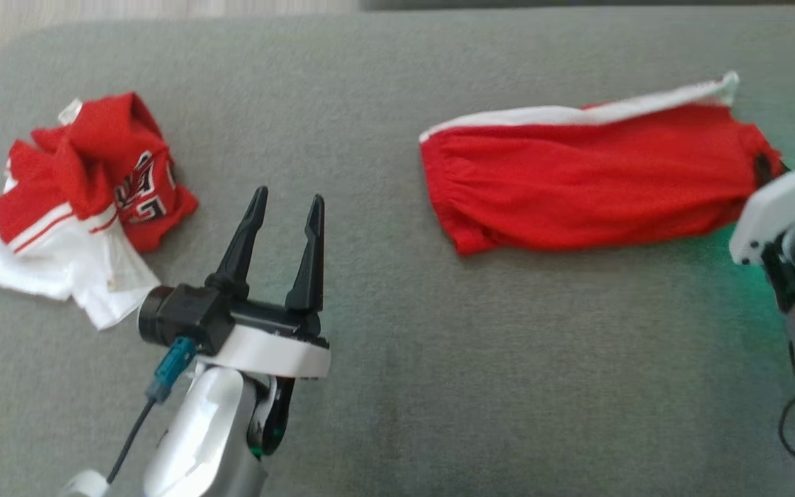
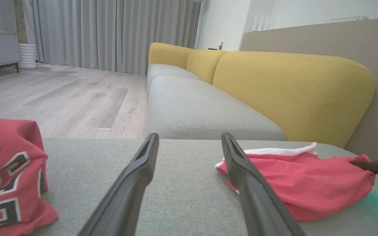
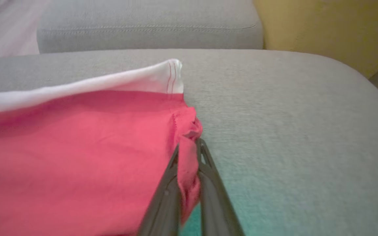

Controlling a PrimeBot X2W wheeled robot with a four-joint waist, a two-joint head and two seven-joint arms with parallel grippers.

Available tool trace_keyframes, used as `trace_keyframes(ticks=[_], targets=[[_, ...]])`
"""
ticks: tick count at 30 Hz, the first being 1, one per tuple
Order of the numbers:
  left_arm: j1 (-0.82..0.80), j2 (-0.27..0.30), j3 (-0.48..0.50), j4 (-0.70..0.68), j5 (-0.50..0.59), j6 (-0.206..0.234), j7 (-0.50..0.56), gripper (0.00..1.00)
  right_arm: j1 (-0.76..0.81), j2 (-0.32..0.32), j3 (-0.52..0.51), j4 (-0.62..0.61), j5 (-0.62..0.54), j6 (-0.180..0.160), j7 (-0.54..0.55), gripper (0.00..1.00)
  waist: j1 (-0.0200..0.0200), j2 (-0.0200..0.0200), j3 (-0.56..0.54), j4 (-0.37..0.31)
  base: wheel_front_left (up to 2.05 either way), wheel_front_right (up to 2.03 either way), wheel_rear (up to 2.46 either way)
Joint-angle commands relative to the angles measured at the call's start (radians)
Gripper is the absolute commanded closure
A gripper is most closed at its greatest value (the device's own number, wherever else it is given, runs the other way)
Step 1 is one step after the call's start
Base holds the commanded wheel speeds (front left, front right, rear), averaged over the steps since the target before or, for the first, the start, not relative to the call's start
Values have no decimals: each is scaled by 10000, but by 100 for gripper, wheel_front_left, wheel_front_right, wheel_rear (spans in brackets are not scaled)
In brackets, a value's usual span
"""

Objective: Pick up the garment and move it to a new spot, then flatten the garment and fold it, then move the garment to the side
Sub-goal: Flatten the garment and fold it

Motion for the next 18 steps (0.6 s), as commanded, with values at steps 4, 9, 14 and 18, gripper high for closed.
trace_keyframes(ticks=[4, 9, 14, 18], targets=[[130, 80, 429, -346, 158, -4, -51, 0, 745, -201, -407, -952, 317, 19, -248, 100, 1, 0, -514, -414, 0, 0, 0], [334, 80, 519, -417, 184, -1, -51, 0, 1779, -40, -1215, -1965, 425, 19, -267, 100, 1, 0, -664, -537, 0, 0, 0], [397, 80, 534, -403, 230, -64, -51, 0, 2306, 330, -1828, -2950, 309, 19, -558, 100, 1, 0, -675, -510, 0, 0, 0], [382, 80, 547, -341, 255, -94, -51, 0, 2435, 761, -1987, -3566, 263, 19, -818, 100, 1, 0, -744, -416, 0, 0, 0]])
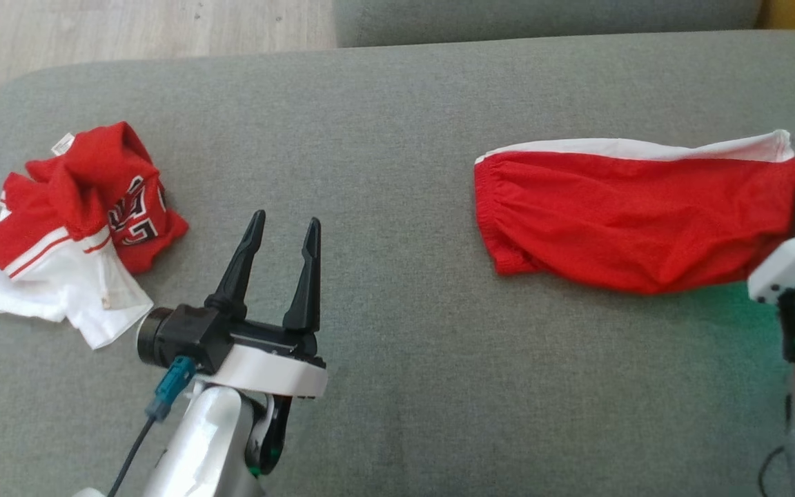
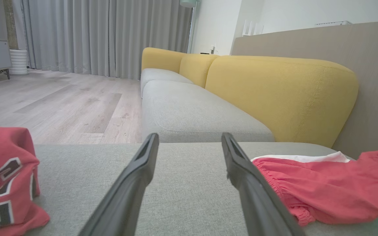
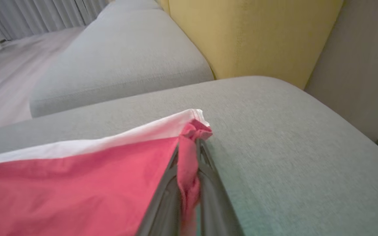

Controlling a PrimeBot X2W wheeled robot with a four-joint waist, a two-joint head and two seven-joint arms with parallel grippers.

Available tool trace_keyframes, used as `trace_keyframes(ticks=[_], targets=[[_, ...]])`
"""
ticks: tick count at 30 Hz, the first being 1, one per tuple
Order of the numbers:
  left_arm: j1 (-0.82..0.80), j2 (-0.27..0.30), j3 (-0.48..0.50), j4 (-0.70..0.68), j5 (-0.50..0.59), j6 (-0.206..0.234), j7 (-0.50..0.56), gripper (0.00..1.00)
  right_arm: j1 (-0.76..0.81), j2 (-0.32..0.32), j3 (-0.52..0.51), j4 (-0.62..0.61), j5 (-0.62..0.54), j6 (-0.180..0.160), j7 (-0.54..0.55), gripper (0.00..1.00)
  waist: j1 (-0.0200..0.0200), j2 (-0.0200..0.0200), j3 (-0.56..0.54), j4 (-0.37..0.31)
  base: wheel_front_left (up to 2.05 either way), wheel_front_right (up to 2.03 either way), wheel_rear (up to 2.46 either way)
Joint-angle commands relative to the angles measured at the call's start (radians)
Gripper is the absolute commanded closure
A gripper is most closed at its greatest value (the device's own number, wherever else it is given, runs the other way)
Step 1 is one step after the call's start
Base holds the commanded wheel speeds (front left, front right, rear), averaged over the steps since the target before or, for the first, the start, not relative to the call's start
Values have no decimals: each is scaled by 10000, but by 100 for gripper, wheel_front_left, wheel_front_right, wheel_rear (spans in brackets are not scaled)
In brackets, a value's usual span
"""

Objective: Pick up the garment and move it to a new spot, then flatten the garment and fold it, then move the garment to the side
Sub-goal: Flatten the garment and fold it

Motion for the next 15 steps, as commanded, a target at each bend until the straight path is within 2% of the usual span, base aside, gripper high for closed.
trace_keyframes(ticks=[1, 6, 15], targets=[[-147, 76, 392, -251, 104, -11, -51, 0, -68, 107, 267, -588, -25, 19, -229, 100, 0, 0, -97, 65, 0, 0, 0], [-44, 76, 429, -197, 140, 23, -51, 0, 17, 486, 787, -1088, 132, 19, -485, 100, 0, 0, -379, 168, 0, 0, 0], [70, 93, 448, -165, 182, 42, -51, 0, 116, 982, 2454, -1636, 859, 19, -714, 100, 0, 0, -692, 304, 0, 0, 0]])
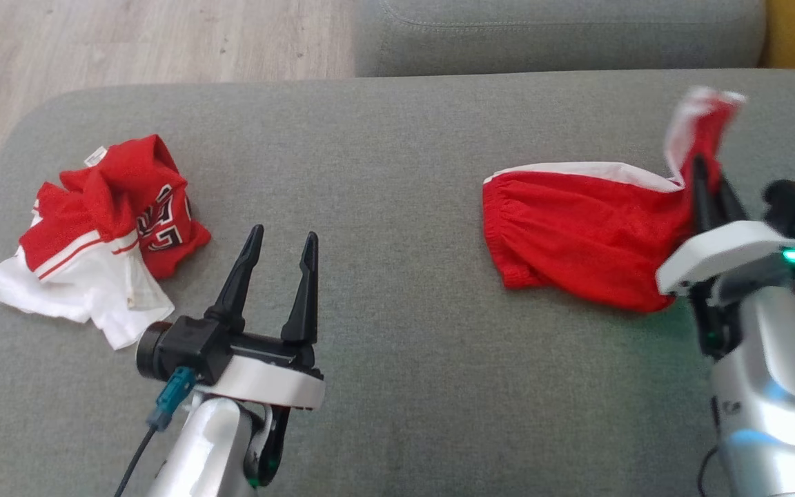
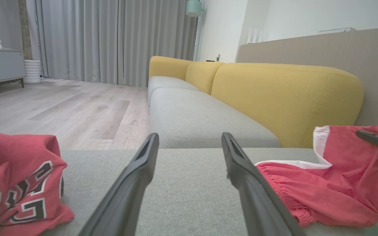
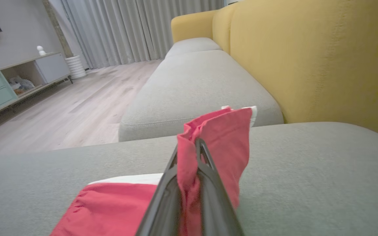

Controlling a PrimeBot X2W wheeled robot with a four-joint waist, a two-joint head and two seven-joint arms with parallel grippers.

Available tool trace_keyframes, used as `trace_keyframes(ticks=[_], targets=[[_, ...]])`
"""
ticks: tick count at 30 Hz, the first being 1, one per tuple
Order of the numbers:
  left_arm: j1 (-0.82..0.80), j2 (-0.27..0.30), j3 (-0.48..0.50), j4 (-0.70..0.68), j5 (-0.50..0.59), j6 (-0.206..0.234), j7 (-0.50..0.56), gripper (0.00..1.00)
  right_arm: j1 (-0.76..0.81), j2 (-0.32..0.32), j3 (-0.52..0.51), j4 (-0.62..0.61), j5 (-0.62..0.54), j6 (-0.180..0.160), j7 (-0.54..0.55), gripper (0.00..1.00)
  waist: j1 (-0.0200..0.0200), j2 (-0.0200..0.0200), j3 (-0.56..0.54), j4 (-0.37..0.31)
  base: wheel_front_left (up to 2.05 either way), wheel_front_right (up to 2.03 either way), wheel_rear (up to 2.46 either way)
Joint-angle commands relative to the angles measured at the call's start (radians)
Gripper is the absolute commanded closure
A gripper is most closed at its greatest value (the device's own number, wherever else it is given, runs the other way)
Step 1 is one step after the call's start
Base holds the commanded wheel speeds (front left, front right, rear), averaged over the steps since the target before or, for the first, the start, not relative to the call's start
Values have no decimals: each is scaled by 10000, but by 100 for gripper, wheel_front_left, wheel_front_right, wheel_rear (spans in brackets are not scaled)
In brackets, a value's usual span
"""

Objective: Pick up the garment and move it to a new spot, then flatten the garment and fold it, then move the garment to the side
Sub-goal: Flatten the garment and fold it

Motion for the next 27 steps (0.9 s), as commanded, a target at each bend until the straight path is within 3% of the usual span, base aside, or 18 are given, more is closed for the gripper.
trace_keyframes(ticks=[1, 13, 27], targets=[[-183, 93, 370, -282, 93, 44, -51, 0, -171, 96, 410, -394, 100, 19, -118, 100, 1, -1, -32, 34, 0, 0, 0], [-151, 108, 319, -204, 53, 71, -51, 0, -208, 333, 2908, 127, 923, 19, -656, 100, 1, -1, -39, 364, 0, 0, 0], [-73, 267, 277, -202, 9, 166, -49, 0, -775, 373, 5298, 1999, 1608, 19, -1390, 100, 1, -1, 76, 453, 0, 0, 0]])
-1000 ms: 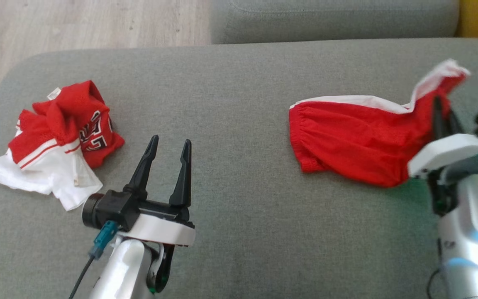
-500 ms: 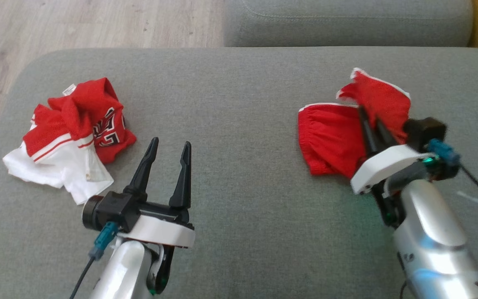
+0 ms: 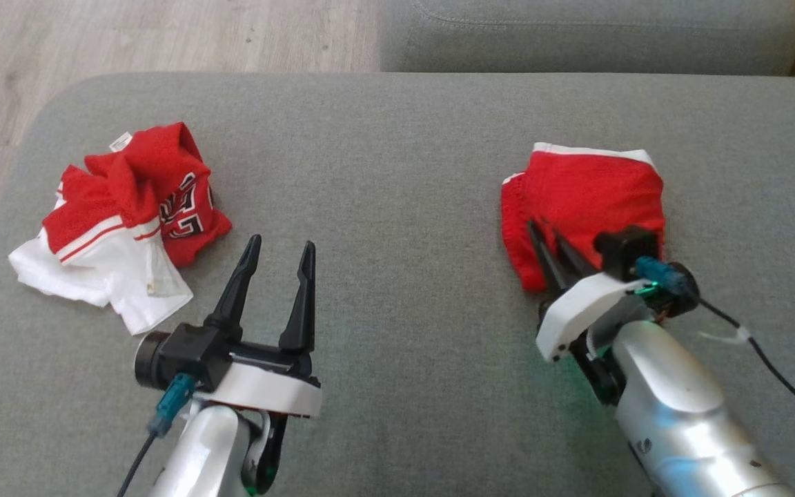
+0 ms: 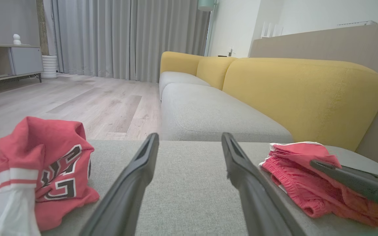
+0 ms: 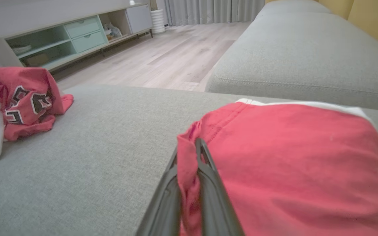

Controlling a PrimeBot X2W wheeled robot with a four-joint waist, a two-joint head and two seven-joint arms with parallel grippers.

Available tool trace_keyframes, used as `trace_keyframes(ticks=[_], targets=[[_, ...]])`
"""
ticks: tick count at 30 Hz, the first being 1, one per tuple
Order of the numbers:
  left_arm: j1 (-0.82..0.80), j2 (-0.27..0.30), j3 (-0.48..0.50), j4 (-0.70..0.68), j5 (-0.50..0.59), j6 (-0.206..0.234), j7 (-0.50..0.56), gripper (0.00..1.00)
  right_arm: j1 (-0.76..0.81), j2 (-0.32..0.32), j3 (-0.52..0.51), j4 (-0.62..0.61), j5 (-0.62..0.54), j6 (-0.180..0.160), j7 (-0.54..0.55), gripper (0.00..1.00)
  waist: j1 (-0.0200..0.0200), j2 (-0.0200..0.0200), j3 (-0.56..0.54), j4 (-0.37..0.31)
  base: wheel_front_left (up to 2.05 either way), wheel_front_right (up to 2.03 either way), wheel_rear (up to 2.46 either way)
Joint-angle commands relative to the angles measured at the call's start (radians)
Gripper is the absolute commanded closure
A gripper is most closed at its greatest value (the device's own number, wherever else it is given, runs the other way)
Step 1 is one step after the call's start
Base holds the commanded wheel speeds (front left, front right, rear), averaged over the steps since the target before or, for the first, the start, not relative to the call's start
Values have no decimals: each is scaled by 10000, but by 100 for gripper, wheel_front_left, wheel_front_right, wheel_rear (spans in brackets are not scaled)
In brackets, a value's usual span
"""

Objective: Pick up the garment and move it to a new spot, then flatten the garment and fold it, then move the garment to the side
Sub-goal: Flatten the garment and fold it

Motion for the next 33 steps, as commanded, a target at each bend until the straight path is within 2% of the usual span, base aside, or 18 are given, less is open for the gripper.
trace_keyframes(ticks=[1, 5, 6, 7, 11, 17, 26, 30, 33], targets=[[-206, 171, 288, -287, 6, 71, -46, 0, -359, 178, 324, -99, 73, 19, -176, 100, -1, 0, -12, -27, 0, 0, 0], [-215, 179, 207, -293, 7, 99, 18, 0, -439, 179, 924, 676, 310, 19, -225, 100, -1, 0, -48, -49, 0, 0, 0], [-224, 178, 188, -309, 5, 109, 36, 0, -473, 179, 1008, 802, 350, 19, -268, 38, -1, 0, -52, -57, 0, 0, 0], [-232, 179, 174, -329, 1, 118, 51, 0, -494, 180, 1066, 892, 447, 19, -310, 0, -1, 0, -55, -66, 0, 0, 0], [-191, 229, 184, -387, -31, 170, 59, 0, -573, 180, 1353, 953, 626, 19, -466, 0, -1, 0, -120, -217, 0, 0, 0], [-133, 247, 184, -404, -95, 212, 44, 0, -681, 180, 771, 635, 541, 19, -552, 0, -1, 0, -277, -519, 0, 0, 0], [-62, 180, 150, -454, -210, 316, -9, 0, 488, -234, -2114, -2110, -593, 19, -561, 0, -1, 0, -619, -1056, 0, 0, 0], [-22, 169, 225, -513, -251, 355, -29, 0, 1432, -70, -3499, -3383, -1552, 19, -561, 0, -1, 0, -648, -1295, 0, 0, 0], [64, 157, 291, -547, -268, 379, -40, 0, 2225, 113, -4193, -4314, -1863, 19, -562, 0, -1, 0, -617, -1448, 0, 0, 0]])
